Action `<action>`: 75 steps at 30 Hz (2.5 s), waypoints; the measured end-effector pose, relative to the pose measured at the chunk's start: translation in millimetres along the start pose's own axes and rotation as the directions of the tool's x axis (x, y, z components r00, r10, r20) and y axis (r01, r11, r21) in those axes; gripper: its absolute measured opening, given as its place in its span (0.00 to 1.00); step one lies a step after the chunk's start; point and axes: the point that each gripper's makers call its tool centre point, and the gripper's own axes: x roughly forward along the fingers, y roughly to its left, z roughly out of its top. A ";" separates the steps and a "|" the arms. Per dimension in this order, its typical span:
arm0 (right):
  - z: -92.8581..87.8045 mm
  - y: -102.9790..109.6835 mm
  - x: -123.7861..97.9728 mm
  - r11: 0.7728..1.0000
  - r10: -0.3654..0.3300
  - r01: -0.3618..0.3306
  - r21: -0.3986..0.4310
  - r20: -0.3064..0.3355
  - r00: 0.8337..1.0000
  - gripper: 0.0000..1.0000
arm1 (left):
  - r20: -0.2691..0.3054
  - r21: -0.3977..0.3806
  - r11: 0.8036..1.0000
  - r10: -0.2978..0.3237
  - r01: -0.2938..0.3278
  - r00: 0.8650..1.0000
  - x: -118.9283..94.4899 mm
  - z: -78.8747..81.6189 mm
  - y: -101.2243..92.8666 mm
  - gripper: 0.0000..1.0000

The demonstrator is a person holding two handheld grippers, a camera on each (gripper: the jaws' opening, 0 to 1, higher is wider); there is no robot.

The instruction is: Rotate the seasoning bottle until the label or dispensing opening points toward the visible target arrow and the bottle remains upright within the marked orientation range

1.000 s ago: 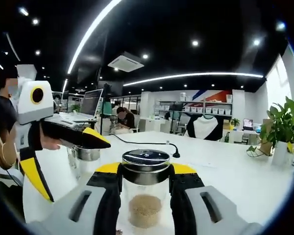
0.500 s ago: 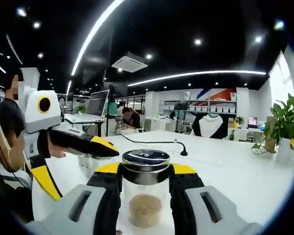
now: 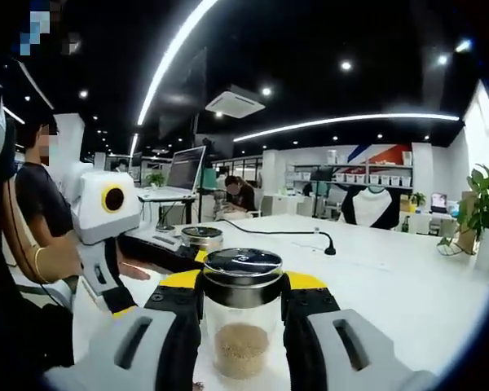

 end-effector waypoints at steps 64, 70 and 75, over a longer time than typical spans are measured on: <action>-5.5 28.3 -6.1 0.983 -0.120 0.117 0.143 0.009 0.993 0.35 | 0.072 -0.100 0.970 0.230 -0.222 0.971 0.5 -8.0 -6.7 0.46; -5.0 27.4 -5.5 0.974 -0.192 0.193 0.119 -0.019 0.981 0.35 | 0.081 -0.112 0.959 0.271 -0.261 0.959 -0.5 -7.3 -5.7 0.46; -6.1 28.0 -3.6 0.961 -0.252 0.254 0.107 -0.032 0.967 0.36 | 0.094 -0.117 0.940 0.332 -0.321 0.939 -1.7 -7.9 -4.6 0.46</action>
